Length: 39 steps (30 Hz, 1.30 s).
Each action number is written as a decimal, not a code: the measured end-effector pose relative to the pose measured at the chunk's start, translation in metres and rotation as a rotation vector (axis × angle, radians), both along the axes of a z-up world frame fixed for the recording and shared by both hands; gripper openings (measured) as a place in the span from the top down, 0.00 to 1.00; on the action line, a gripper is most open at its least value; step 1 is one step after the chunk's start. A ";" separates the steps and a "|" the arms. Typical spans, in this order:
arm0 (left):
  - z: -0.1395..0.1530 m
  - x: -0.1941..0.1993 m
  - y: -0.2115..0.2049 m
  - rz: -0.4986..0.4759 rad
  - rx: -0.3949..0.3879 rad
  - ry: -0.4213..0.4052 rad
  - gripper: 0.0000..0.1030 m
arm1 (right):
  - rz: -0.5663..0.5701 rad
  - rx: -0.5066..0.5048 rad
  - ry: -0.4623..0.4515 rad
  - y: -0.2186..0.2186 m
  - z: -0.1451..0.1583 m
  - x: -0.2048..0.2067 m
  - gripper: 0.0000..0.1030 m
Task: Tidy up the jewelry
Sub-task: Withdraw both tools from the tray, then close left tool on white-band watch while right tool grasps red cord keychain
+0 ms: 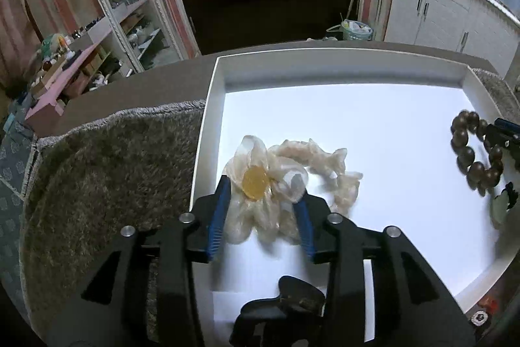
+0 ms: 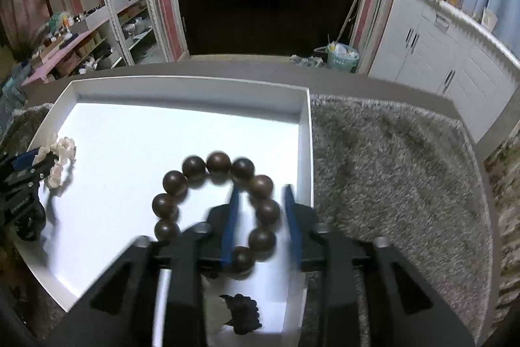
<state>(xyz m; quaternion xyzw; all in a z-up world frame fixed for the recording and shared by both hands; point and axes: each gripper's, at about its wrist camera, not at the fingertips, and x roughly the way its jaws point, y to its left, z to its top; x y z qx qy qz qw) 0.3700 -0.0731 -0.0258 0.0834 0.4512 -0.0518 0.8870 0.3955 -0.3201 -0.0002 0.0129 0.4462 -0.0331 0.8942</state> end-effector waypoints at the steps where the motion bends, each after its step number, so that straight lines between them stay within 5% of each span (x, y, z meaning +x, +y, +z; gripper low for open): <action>1: 0.002 0.002 0.001 -0.002 -0.010 0.003 0.60 | 0.005 -0.012 -0.016 0.002 0.007 -0.002 0.51; 5: 0.024 -0.002 0.004 -0.012 -0.038 -0.029 0.36 | 0.019 -0.025 -0.071 0.002 0.041 -0.013 0.51; 9: 0.062 -0.030 0.021 -0.048 -0.099 -0.063 0.30 | 0.041 -0.020 -0.192 -0.008 0.097 -0.060 0.51; 13: 0.095 -0.096 0.046 -0.079 -0.109 -0.150 0.28 | 0.033 0.021 -0.269 -0.026 0.119 -0.125 0.49; 20: 0.101 -0.238 0.113 0.039 -0.098 -0.330 0.25 | -0.069 0.013 -0.357 -0.040 0.086 -0.259 0.49; 25: 0.063 -0.294 0.145 0.122 -0.082 -0.328 0.25 | -0.145 0.044 -0.284 -0.045 0.041 -0.309 0.49; 32: 0.028 -0.308 0.153 0.152 -0.112 -0.238 0.25 | -0.111 0.079 -0.221 -0.035 0.015 -0.306 0.49; 39: 0.026 -0.289 0.146 0.151 -0.104 -0.226 0.25 | -0.058 0.077 -0.203 -0.010 0.008 -0.289 0.49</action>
